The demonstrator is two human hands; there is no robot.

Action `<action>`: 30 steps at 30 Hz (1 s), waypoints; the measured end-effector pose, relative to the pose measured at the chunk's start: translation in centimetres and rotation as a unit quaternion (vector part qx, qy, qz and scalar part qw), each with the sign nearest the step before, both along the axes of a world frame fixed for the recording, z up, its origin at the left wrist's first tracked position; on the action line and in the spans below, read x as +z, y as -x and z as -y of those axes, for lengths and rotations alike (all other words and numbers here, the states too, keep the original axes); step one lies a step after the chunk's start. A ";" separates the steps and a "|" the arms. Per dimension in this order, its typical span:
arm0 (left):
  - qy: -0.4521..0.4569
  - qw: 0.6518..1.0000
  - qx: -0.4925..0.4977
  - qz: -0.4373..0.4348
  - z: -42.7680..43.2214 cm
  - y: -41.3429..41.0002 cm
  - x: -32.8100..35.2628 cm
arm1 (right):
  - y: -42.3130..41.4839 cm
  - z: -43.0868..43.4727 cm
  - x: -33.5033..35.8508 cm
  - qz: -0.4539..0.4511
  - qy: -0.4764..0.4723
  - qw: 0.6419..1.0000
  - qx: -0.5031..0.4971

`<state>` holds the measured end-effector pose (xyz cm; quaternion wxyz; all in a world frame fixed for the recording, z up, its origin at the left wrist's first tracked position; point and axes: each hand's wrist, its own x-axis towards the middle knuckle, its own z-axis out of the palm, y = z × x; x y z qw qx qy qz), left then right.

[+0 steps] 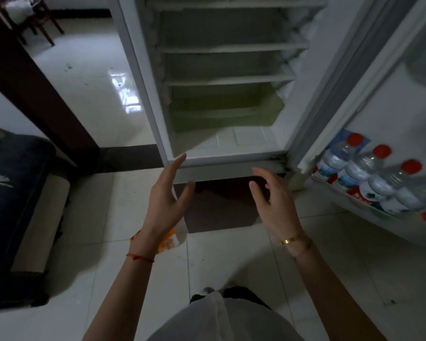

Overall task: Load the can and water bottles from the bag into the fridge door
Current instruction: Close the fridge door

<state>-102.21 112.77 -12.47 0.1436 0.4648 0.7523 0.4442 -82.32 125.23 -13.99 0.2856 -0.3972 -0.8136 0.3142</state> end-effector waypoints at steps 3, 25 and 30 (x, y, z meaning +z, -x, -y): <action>-0.027 0.998 -0.043 -0.033 -1.2 -1.3 1.6 | -2.0 -0.1 1.5 -0.022 -0.032 0.999 -0.036; -0.147 0.942 -0.284 -0.105 -7.6 -13.5 8.1 | -18.2 1.9 8.0 -0.093 -0.187 0.932 -0.297; -0.168 0.927 -0.316 -0.109 -8.5 -16.9 8.9 | -21.4 2.0 8.7 -0.084 -0.189 0.921 -0.329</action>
